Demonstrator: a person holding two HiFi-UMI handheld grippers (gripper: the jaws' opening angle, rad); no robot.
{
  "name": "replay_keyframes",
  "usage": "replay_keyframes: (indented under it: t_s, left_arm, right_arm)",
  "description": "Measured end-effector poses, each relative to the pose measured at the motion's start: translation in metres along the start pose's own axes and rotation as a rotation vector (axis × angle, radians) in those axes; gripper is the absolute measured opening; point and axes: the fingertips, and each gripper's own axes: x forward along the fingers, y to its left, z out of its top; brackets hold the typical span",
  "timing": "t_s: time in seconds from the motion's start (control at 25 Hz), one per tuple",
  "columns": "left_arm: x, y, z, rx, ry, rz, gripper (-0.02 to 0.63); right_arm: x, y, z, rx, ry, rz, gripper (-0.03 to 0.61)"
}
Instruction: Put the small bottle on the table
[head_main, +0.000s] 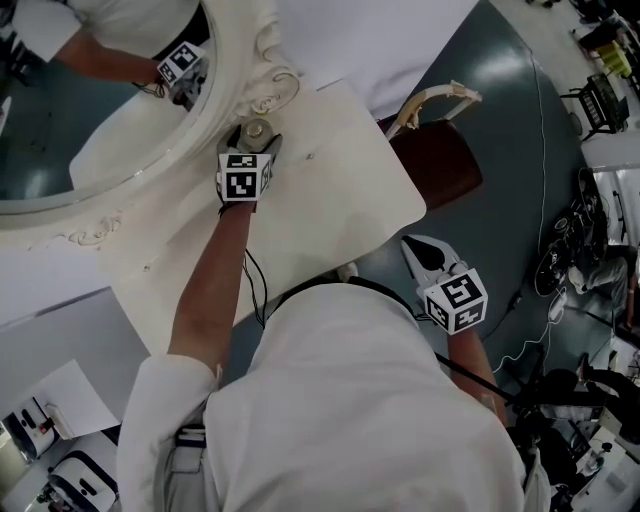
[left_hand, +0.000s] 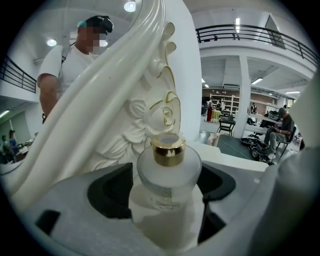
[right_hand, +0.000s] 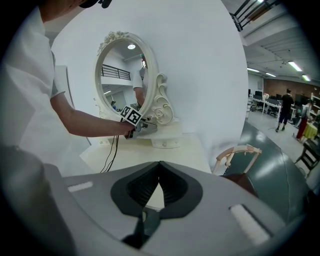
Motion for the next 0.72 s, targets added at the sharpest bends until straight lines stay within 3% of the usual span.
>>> replay_keyframes:
  t_s: [0.56,0.72]
  left_arm:
    - [-0.076,-0.016,-0.011,-0.052,-0.021,0.101,0.383]
    - [-0.103,-0.035,-0.018,-0.073,-0.012,0.106,0.326]
  right_arm:
    - [-0.007,-0.002,-0.005,-0.095,-0.012,0.163,0.0]
    - [-0.005,-0.002,-0.012,-0.119,-0.009,0.23,0.0]
